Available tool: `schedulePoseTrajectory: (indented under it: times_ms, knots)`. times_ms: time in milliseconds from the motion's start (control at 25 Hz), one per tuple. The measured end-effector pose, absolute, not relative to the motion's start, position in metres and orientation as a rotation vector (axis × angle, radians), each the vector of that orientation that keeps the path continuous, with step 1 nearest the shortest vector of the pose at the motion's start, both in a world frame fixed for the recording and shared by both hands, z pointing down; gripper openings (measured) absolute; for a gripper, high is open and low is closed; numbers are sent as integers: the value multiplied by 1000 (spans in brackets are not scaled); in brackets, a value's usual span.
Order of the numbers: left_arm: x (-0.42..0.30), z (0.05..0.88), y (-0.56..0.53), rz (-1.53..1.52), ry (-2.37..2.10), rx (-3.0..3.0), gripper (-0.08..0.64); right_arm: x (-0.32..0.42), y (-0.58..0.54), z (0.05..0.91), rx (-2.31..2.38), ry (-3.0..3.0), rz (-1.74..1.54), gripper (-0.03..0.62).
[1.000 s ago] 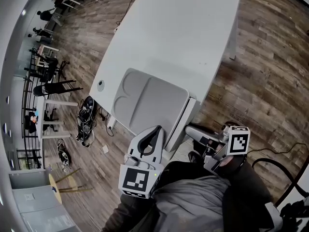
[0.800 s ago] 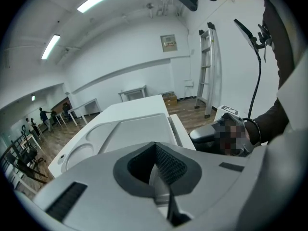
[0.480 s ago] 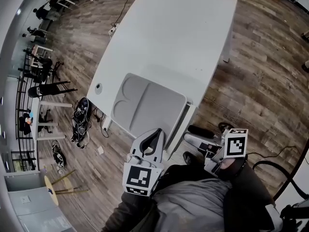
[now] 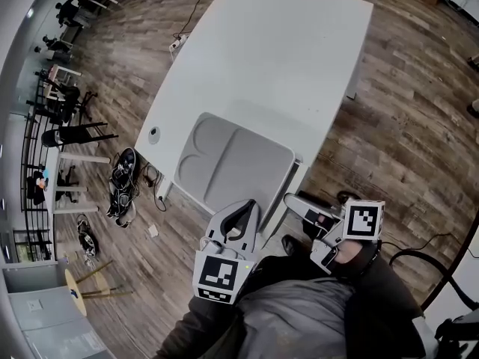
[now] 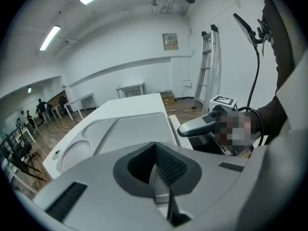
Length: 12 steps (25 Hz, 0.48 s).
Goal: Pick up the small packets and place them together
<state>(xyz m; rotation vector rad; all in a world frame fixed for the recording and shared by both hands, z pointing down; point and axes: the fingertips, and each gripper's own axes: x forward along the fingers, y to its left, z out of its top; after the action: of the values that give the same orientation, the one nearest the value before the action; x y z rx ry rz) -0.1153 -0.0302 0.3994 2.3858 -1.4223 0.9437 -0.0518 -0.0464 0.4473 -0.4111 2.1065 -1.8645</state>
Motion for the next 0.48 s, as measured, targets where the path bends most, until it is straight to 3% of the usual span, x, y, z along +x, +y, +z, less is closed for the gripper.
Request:
schedulePoseTrajectory:
  times_ms: [480]
  knots:
    - [-117,397,-32,945,-1438,2376,-12,-33,-38,445,-398,2043,-1889,206]
